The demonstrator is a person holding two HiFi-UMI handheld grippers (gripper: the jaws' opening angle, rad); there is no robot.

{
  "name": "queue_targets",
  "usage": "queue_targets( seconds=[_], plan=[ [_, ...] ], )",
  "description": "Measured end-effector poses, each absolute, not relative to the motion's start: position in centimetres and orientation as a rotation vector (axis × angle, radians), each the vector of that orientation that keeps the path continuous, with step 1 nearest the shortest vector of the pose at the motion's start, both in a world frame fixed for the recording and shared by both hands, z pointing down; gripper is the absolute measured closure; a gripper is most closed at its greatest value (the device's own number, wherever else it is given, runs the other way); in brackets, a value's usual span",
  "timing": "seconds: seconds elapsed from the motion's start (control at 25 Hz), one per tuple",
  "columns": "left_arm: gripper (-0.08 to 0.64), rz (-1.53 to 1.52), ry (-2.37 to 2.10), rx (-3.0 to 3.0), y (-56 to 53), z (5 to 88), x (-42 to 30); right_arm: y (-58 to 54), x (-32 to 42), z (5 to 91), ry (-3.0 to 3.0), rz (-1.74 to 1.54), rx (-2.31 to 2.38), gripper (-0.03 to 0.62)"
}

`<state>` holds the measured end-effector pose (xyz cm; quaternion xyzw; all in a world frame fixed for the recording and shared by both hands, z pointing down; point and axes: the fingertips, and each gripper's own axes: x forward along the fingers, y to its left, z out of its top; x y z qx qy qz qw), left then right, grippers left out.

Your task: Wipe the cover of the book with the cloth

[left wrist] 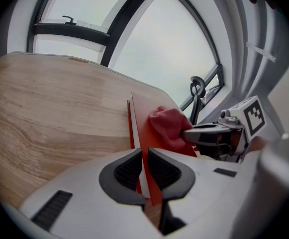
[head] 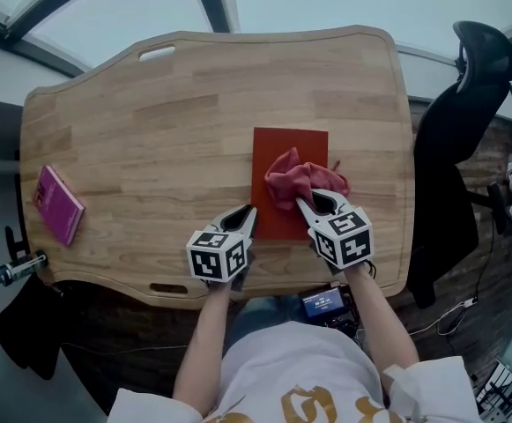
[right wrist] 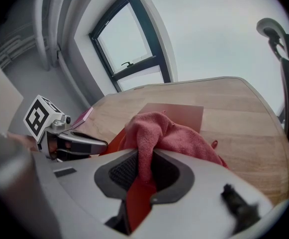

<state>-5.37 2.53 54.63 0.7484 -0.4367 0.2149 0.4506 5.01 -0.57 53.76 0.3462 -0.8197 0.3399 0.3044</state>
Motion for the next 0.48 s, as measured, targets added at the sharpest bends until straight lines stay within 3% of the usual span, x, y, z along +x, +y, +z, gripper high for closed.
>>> queue_targets(
  seconds=[0.48],
  plan=[
    [0.514,0.528,-1.084,1.836,2.4,54.6,-5.5,-3.9,5.0,53.7,-2.186,0.878,0.918,0.517]
  ],
)
